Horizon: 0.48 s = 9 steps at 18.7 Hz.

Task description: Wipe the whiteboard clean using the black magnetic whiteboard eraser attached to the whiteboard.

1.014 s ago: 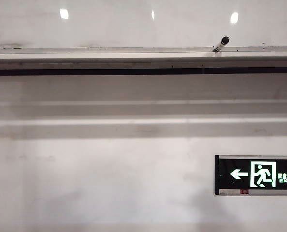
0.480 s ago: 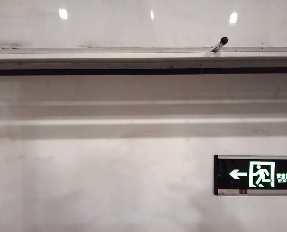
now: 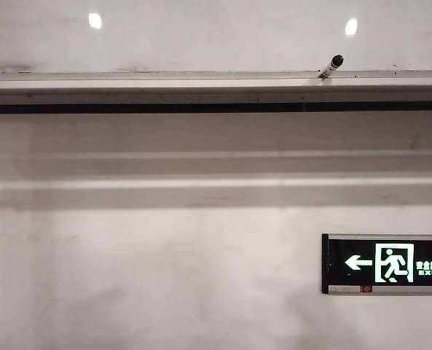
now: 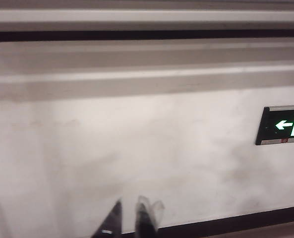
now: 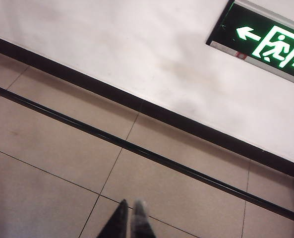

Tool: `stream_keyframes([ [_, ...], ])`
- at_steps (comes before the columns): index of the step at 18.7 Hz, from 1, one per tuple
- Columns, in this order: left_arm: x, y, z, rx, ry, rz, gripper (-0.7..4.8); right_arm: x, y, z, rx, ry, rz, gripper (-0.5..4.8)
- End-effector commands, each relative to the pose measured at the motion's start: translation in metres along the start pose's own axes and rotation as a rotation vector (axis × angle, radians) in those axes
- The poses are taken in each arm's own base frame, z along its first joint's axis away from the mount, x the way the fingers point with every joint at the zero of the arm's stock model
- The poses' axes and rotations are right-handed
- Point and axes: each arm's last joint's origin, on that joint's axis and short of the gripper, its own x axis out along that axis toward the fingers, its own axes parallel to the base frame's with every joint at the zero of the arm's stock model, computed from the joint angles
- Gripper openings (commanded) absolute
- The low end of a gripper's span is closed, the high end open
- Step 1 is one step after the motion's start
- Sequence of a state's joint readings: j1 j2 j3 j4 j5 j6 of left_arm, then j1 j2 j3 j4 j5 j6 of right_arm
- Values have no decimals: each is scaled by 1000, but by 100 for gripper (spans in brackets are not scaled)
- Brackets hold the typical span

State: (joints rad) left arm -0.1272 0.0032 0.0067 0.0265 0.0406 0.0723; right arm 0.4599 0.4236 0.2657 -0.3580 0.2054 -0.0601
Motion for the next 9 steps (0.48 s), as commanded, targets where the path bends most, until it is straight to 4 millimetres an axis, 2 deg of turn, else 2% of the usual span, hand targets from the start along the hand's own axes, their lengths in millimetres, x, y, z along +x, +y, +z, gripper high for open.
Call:
stream_keyframes([
  [1,0,0,1,2,-13,0,27,0,0,2,7,-13,-2,22],
  [9,0,0,1,2,-13,-1,27,2,0,-2,13,-35,-6,22],
])
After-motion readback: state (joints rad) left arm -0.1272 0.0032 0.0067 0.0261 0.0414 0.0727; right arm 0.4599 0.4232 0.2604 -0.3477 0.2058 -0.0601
